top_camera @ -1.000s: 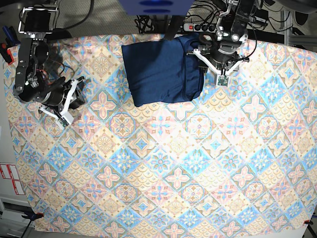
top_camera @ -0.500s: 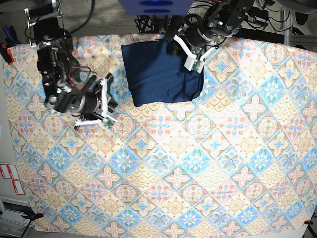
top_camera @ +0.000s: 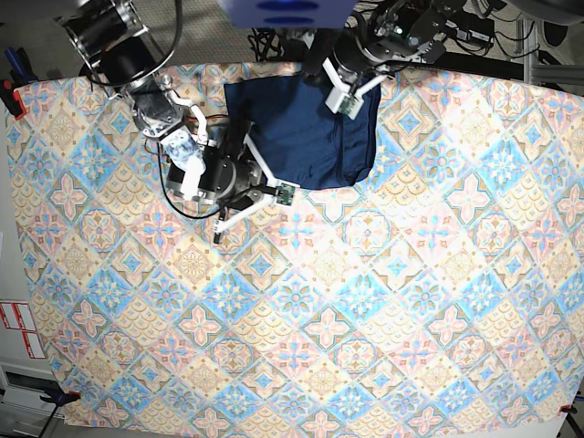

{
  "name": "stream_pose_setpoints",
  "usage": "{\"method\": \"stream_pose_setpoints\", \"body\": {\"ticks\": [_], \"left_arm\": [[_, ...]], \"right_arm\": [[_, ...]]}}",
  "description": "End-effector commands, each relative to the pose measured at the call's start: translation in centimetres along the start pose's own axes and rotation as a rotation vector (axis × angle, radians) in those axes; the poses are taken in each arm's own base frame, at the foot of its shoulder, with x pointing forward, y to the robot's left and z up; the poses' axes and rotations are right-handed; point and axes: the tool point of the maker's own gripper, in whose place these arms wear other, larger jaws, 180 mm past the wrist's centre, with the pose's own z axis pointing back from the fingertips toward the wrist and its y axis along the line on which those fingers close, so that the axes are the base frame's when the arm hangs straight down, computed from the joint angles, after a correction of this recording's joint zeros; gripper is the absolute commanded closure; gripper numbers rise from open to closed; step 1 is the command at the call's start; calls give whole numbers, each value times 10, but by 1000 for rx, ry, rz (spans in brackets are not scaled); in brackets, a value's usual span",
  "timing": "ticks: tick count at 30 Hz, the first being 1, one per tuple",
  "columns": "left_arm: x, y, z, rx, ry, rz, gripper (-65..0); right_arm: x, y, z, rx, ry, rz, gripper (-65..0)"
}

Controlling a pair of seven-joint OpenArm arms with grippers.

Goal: Fold the T-shirt properly
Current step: 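Grasp opposite edges of the folded shirt with both grippers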

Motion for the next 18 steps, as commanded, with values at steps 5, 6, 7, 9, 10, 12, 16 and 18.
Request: {"method": "stream_pose_setpoints", "body": {"ticks": [5, 6, 7, 9, 10, 12, 16, 18], "left_arm": [[-1, 18, -2, 66, -5, -59, 0], [-2, 20, -2, 76, -6, -70, 0], [-2, 22, -3, 87, -4, -81, 0], [-2, 26, -4, 104, -5, -93, 0], [0, 28, -5, 109, -8, -101, 0], [0, 32, -8, 119, -2, -105, 0], [1, 39, -13, 133, 3, -107, 0], [1, 39, -13, 134, 2, -108, 0]], "right_arm": [[26, 0, -5, 10, -58, -1, -2], [32, -1, -4, 8, -71, -3, -2], [34, 2, -8, 21, -71, -10, -2], [37, 9, -19, 55, -62, -30, -2], [39, 13, -26, 78, -59, -43, -2], [36, 21, -41, 123, -52, -67, -2], [3, 26, -70, 161, 51, -78, -2], [-15, 29, -78, 175, 108, -86, -2]]}}
